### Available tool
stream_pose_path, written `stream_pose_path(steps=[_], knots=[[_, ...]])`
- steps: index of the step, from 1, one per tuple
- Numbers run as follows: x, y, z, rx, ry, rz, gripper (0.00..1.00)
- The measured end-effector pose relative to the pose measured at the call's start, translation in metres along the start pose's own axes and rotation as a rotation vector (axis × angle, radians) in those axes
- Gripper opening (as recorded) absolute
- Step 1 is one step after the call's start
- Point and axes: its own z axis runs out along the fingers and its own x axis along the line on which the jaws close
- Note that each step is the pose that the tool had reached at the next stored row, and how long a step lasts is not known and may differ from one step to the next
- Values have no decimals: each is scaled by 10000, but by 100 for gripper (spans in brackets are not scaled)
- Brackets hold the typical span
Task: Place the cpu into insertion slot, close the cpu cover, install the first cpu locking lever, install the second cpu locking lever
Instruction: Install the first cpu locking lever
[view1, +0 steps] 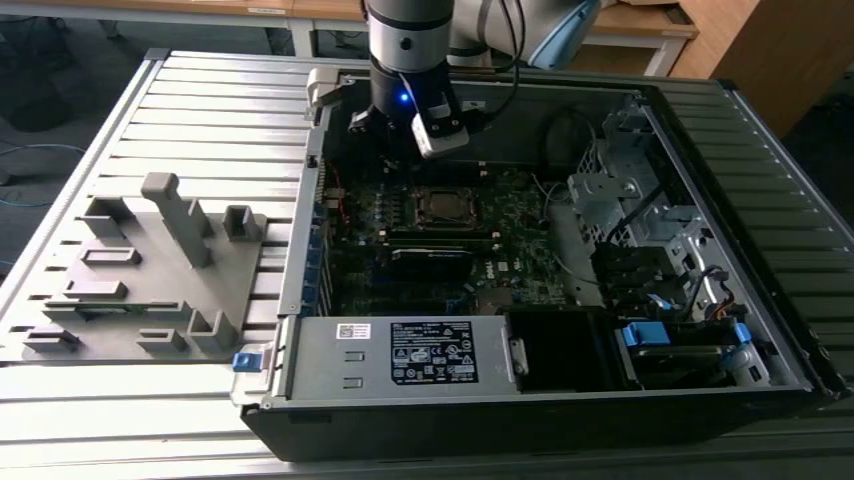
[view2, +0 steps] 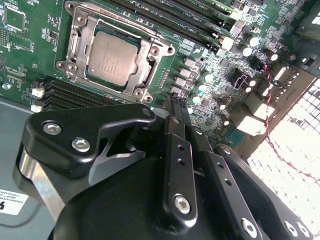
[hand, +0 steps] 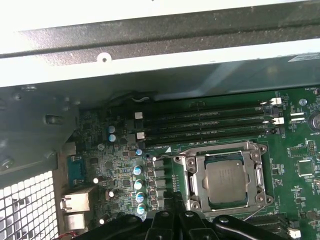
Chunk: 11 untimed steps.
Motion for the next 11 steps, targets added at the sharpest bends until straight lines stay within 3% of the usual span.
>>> stream_pose_path(steps=[4, 11], knots=[[0, 0, 0, 9, 66, 3, 11], [0, 0, 0, 8, 71, 4, 11]])
